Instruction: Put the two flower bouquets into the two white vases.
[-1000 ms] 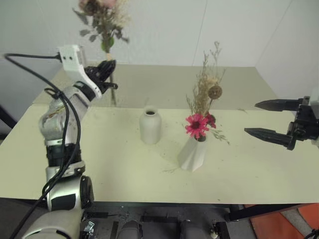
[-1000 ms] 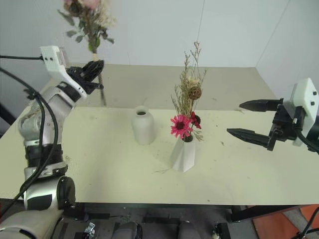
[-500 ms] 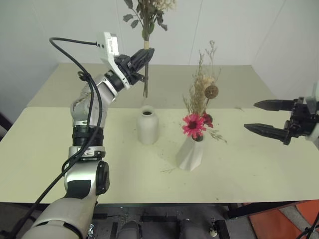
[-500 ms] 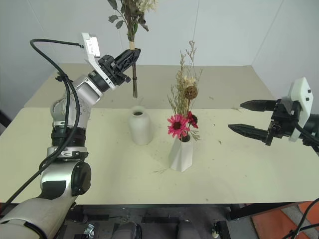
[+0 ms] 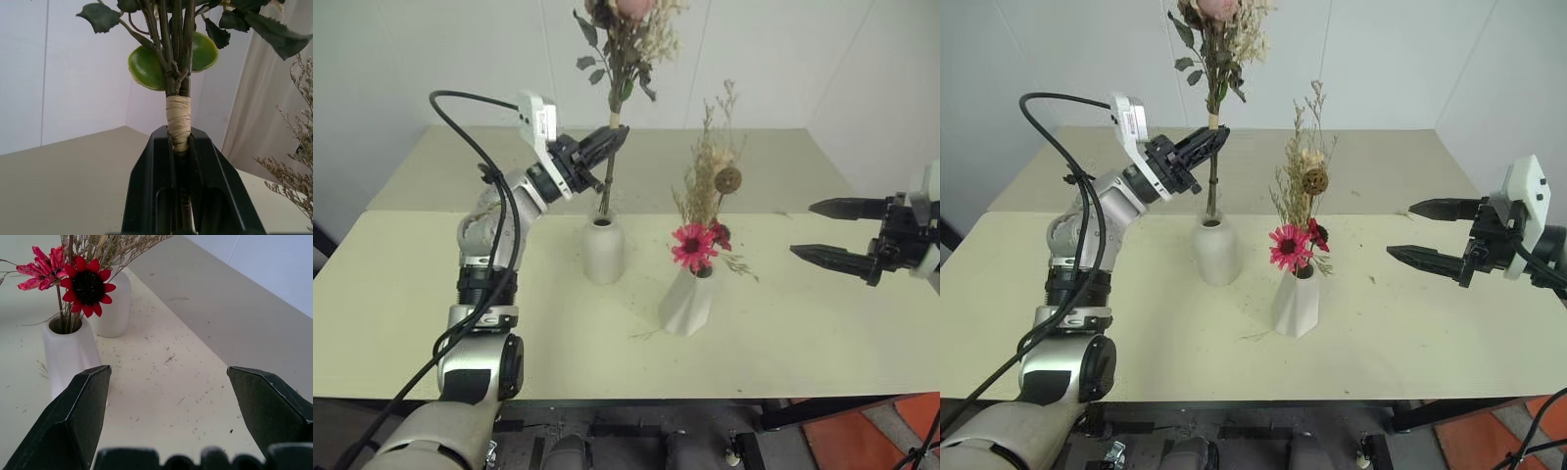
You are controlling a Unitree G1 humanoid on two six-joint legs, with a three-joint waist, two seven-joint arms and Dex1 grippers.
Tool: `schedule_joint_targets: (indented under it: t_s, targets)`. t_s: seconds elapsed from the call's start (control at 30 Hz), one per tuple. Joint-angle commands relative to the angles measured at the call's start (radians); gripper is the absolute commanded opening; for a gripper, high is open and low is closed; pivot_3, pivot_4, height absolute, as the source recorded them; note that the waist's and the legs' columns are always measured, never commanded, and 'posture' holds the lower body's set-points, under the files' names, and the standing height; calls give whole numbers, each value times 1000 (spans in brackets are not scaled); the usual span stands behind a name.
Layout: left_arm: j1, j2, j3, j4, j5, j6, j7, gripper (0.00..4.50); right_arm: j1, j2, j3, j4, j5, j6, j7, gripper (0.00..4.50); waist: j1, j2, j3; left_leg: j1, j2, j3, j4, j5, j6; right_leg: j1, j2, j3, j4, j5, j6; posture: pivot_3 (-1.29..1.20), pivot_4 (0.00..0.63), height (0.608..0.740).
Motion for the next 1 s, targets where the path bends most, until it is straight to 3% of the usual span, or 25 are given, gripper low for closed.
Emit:
schedule_joint_targets:
  t_s: [0.03, 0.47, 0.7, 0.73, 1.0]
  targets:
    - [2, 1, -9, -51, 6, -47, -16, 119, -9, -1, -20, -19, 4, -20, 2, 4500, 0, 0, 0, 0, 0, 0, 0, 0, 0, 0, 0, 0, 0, 0, 0, 0, 150, 740]
    - [106, -32, -34, -72, 51, -133, 19, 119, 19, -1, -41, -41, 13, -17, -5, 4500, 0, 0, 0, 0, 0, 0, 0, 0, 0, 0, 0, 0, 0, 0, 0, 0, 150, 740]
    - [149, -1, -59, -113, 62, -108, 4, 119, 19, 0, -39, -44, 12, -17, -8, 4500, 0, 0, 0, 0, 0, 0, 0, 0, 0, 0, 0, 0, 0, 0, 0, 0, 150, 740]
    - [153, 3, -60, -121, 59, -101, 4, 843, 18, 1, -38, -44, 12, -17, -9, 4500, 0, 0, 0, 0, 0, 0, 0, 0, 0, 0, 0, 0, 0, 0, 0, 0, 150, 740]
    - [226, 82, -45, -263, 29, 1, 10, 3347, 9, 11, -24, -36, -1, -25, -12, 4500, -1, 0, 0, 0, 0, 0, 0, 0, 0, 0, 0, 0, 0, 0, 0, 0, 150, 740]
